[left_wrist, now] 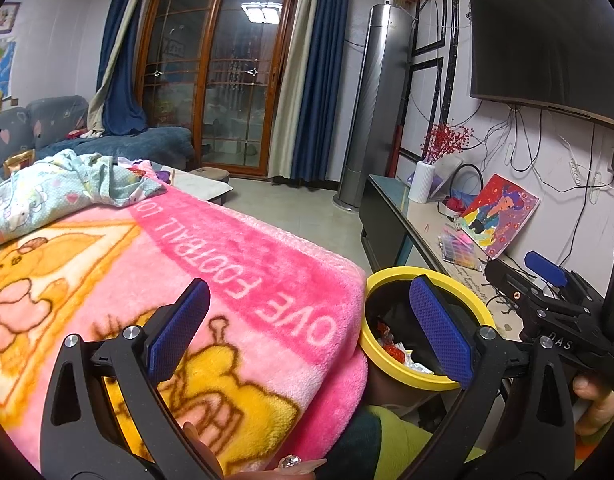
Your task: Collect trash
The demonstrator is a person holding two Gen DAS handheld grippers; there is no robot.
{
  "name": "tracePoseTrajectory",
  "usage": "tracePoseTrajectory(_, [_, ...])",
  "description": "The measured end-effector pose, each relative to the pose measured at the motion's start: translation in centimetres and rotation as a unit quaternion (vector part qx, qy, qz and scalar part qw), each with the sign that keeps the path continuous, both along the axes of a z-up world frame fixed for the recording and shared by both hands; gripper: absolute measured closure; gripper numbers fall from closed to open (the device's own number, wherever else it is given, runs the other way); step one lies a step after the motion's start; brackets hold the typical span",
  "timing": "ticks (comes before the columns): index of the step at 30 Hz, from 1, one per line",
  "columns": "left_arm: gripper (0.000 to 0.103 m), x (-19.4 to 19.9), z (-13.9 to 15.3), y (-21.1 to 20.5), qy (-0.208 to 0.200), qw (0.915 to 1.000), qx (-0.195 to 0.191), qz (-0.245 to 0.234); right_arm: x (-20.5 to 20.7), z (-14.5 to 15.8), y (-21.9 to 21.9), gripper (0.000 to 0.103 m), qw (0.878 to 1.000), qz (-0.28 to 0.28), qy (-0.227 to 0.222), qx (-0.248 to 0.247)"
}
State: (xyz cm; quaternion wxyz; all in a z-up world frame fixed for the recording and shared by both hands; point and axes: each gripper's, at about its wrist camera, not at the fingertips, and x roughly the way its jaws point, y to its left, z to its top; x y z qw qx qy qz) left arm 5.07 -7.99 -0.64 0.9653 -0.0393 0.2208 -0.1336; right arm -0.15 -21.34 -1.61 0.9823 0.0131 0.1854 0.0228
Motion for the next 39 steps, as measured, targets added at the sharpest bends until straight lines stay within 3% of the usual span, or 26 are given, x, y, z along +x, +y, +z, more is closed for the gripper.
tracePoseTrajectory(31, [0.011, -0.1, -0.8, 0.1, 0.003, 0.9999, 0.013, 0.007, 0.3, 0.6, -0.6, 0.007, 1.000, -0.005, -0.002, 0.001])
tracePoseTrajectory(35, [0.011, 0.3, -1.3, 0.9, 0.017, 0.9994, 0.008, 0.027, 0.8, 1.1, -0.1, 0.007, 1.000, -0.006, 0.002, 0.000])
tracePoseTrajectory(39, [0.011, 0.4, -1.1, 4.9, 0.038, 0.9963, -0.026, 0.072, 2.8, 1.6, 2.9, 0.007, 0.999, 0.024, 0.025, 0.021])
